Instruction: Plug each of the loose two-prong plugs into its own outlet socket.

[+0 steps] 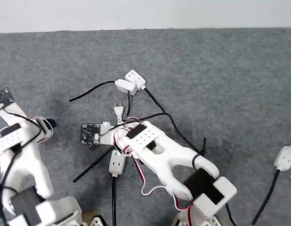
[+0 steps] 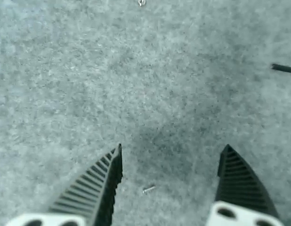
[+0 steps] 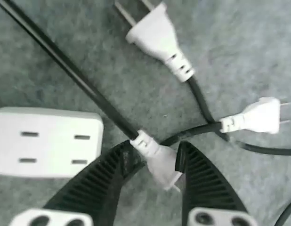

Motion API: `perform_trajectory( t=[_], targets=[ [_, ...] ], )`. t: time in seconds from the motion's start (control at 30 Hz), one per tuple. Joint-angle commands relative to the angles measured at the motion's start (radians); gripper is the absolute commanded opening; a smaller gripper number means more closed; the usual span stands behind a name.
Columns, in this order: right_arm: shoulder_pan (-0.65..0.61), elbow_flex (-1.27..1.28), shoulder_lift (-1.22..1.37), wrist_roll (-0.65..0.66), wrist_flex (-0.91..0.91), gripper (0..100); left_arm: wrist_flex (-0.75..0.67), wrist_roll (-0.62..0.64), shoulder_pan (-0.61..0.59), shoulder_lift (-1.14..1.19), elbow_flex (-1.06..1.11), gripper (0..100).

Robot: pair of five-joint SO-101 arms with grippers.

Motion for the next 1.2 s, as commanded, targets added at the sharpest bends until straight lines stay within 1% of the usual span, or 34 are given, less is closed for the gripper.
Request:
perform_trajectory(
  t=[0.0, 0.1, 0.13, 0.2, 0.23, 0.3, 0.33, 0.43, 0.63, 0.73, 0.8, 0.9, 1.0, 1.07, 1.17],
  targets=[
    [-0.005, -0.13, 0.056, 0.012, -0.013, 13.9, 0.023, 0.012, -0.021, 0.038, -0.088, 31],
    [0.013, -0.175, 0.125, 0.011, -0.01, 13.5, 0.023, 0.012, -0.026, 0.038, -0.088, 31],
    [0.021, -0.183, 0.136, 0.011, -0.008, 11.6, 0.023, 0.012, -0.026, 0.038, -0.088, 31],
    [0.042, -0.187, 0.125, 0.009, -0.005, 2.8, 0.023, 0.012, -0.025, 0.038, -0.088, 31],
    [0.051, -0.19, 0.107, 0.008, 0.013, 0.0, 0.023, 0.012, -0.023, 0.038, -0.088, 31],
    [0.076, -0.19, 0.042, -0.014, 0.07, 2.0, 0.023, 0.012, -0.021, 0.038, -0.088, 31],
    [0.09, -0.19, 0.001, -0.04, 0.101, 0.6, 0.023, 0.012, -0.021, 0.038, -0.088, 31],
    [0.15, -0.175, -0.15, -0.121, 0.176, 0.9, 0.023, 0.012, -0.021, 0.038, -0.087, 31],
    [0.36, -0.109, -0.435, -0.284, 0.361, 0.9, 0.023, 0.012, -0.021, 0.038, -0.087, 31],
    [0.493, -0.038, -0.527, -0.361, 0.469, 0.9, 0.023, 0.012, -0.02, 0.038, -0.085, 31],
    [0.57, 0.032, -0.556, -0.399, 0.509, 0.9, 0.023, 0.012, -0.02, 0.038, -0.085, 31],
    [0.642, 0.161, -0.559, -0.416, 0.498, 0.9, 0.023, 0.012, -0.02, 0.038, -0.085, 31],
    [0.673, 0.272, -0.559, -0.417, 0.43, 0.9, 0.023, 0.012, -0.014, 0.038, -0.084, 31],
    [0.688, 0.318, -0.559, -0.417, 0.39, 0.9, 0.025, 0.012, -0.005, 0.038, -0.082, 31],
    [0.711, 0.334, -0.559, -0.417, 0.384, 1.4, 0.025, 0.012, -0.005, 0.038, -0.082, 31]
  ],
)
